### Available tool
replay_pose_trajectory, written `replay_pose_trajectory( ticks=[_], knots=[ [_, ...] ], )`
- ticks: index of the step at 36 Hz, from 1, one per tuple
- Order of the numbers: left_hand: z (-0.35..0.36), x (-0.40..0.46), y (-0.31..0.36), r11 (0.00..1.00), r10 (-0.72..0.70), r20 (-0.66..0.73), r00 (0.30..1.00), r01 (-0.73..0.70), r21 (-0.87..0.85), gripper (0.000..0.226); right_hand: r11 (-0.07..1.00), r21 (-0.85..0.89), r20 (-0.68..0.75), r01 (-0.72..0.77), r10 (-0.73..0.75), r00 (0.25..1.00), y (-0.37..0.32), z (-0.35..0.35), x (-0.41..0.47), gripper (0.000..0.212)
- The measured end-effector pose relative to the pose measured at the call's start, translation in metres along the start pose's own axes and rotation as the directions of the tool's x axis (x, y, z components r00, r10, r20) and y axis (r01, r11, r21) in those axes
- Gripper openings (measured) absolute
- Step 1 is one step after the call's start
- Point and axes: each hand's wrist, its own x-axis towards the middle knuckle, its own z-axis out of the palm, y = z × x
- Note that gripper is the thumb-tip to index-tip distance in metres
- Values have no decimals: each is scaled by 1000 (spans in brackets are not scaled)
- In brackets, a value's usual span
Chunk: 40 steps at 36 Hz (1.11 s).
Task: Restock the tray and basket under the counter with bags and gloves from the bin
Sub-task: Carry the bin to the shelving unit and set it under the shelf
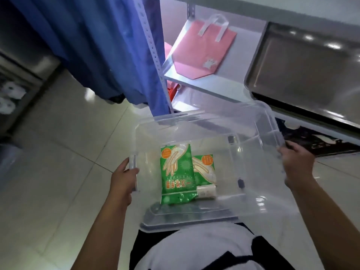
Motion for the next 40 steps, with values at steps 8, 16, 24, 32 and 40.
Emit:
replay_pose_trajectory(
  ticks=[8, 16, 24, 32, 40],
  knots=[
    [21, 78, 19, 991, -43, 143, 989, 24, 131, 56, 982, -157, -122, -110, 91, 988, 46, 19, -3, 38],
    [64, 189, 28, 950, -117, 329, 937, 9, 314, 53, 881, -378, -327, -286, 162, 931, 104, 68, -35, 26],
    [116, 296, 3, 896, -81, 362, 929, -91, 435, 53, 876, -314, -275, -367, 286, 918, 187, 123, -8, 28],
    [153, 369, -62, 854, -54, 377, 925, -153, 497, 55, 871, -360, -328, -334, 217, 919, 278, 177, 34, 15],
    [211, 423, -114, 836, 34, 451, 892, -272, 476, 51, 910, -369, -361, -191, 50, 931, 369, 196, 100, 7]
  ],
)
